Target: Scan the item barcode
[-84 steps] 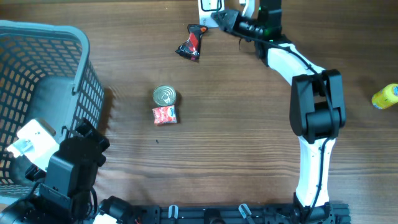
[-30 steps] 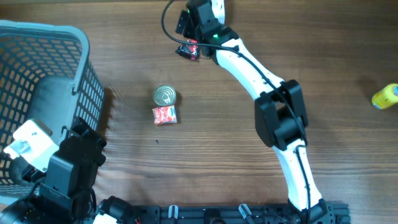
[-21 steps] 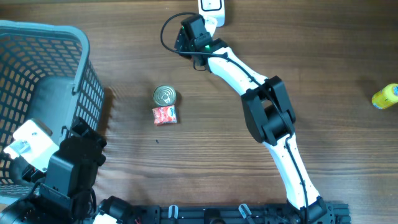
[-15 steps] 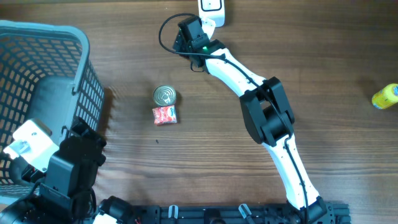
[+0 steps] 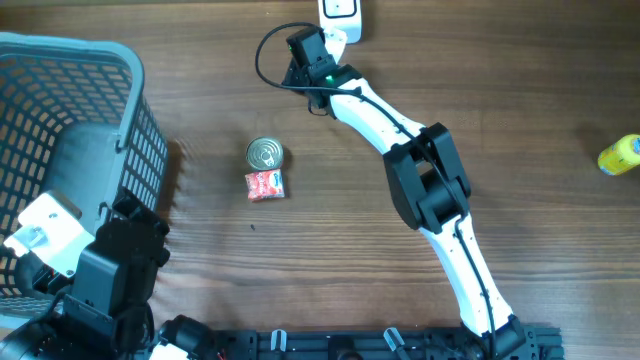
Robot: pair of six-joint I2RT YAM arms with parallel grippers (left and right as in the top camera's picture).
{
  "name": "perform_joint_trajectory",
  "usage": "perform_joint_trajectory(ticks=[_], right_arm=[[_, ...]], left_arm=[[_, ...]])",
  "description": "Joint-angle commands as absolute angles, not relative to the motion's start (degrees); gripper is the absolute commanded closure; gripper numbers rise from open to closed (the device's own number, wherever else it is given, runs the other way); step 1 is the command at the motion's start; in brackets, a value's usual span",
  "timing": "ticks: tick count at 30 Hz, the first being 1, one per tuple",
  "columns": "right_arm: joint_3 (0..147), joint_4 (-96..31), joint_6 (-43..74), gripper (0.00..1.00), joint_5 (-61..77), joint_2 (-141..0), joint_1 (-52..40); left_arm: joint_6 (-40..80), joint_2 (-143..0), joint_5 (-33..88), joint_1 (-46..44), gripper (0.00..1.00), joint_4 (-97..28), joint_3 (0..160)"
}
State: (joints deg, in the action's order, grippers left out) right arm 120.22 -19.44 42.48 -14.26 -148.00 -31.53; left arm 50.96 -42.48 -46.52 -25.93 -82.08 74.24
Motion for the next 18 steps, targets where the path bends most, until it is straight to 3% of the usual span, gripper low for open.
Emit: perform_joint_trajectory(ticks=[1,3,5,7,9,18], right_arm=[[119.7,-19.5,36.6,0.21,-16.3,-153.8,-31.2],[119.7,-19.3,35.7,0.22,-17.3,-154.4,-31.1],[119.7,-19.3,36.1,0.31,-17.2,-155.1,-31.0],[119.7,-19.3,36.6,0.52,-17.2,-155.8,-30.9],[119.7,-19.3,37.7,0.67,-17.1,-156.1,-30.9],[119.7,-21.6,37.8,0.81,-16.4,-156.1,-31.0]], left_arm=[[51.2,-42.8,-47.9,-26.1,0.00,-82.0,74.1],[51.2,-42.8,-47.9,-26.1,0.00,-81.9,74.1],[51.3,-42.8,-48.1,-26.1,0.00,-81.8,74.1],[51.3,-42.8,-48.3,-26.1,0.00,-81.9,74.1],[51.3,-42.8,-48.3,-26.1,0.00,-81.9,74.1],[51.3,-42.8,-48.3,-26.1,0.00,-81.9,74.1]])
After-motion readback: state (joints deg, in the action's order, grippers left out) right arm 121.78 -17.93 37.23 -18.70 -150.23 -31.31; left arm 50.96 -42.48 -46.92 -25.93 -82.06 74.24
